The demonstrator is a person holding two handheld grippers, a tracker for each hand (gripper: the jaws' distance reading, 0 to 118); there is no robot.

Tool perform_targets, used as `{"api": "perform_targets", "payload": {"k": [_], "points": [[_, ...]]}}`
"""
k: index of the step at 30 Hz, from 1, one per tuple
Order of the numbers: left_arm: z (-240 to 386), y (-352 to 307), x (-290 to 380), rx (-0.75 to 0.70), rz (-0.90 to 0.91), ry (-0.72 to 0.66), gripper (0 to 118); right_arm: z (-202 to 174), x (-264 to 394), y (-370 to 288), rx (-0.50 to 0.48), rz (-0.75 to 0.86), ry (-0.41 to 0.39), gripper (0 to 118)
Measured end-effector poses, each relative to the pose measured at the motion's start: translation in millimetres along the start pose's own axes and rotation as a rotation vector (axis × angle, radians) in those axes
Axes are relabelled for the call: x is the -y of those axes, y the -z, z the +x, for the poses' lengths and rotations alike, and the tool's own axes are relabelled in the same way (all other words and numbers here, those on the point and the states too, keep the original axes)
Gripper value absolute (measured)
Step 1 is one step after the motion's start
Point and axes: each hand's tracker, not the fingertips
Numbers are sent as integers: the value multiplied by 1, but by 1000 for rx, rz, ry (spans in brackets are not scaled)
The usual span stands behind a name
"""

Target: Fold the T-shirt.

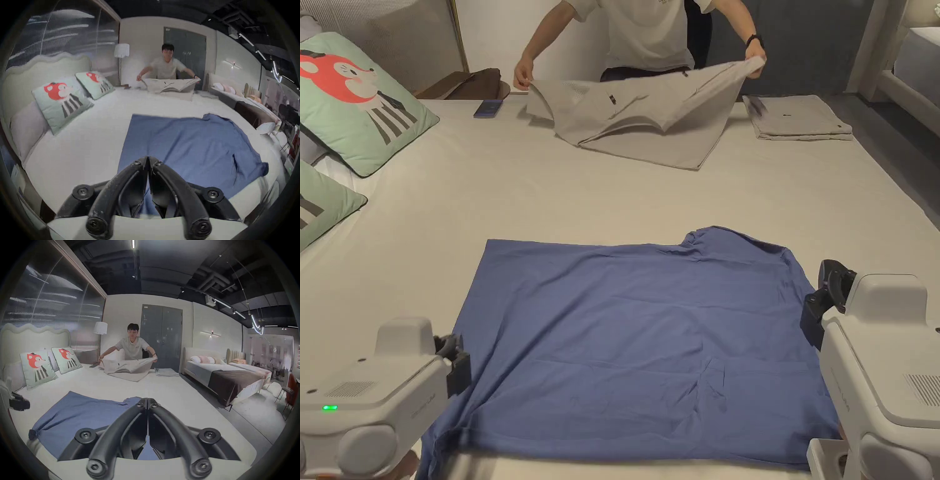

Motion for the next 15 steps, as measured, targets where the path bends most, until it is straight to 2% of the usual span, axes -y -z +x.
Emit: {"api": "perform_targets", "payload": {"k": [2, 3, 4, 5, 6, 7, 8, 15], "points": [[-13, 2, 15, -15, -34, -15, 0, 0, 3, 0, 2, -9, -2, 0], [-19, 2, 22, -21, -60, -24, 6, 0, 4, 0, 1, -13, -3, 0], [-23, 2, 27, -32, -75, -31, 22, 0, 5, 1, 1, -19, -3, 0], [-29, 2, 33, -40, -100, -45, 49, 0, 7, 1, -1, -24, -2, 0], [-32, 2, 41, -45, -117, -67, 87, 0, 9, 1, -1, -29, -1, 0], [-35, 4, 46, -45, -137, -81, 106, 1, 10, 1, -3, -34, 0, 0], [-39, 7, 51, -45, -166, -89, 110, 1, 12, 1, -3, -40, 1, 0], [-29, 16, 82, -80, -213, -52, 106, 4, 21, 0, 1, -73, 1, 0]]}}
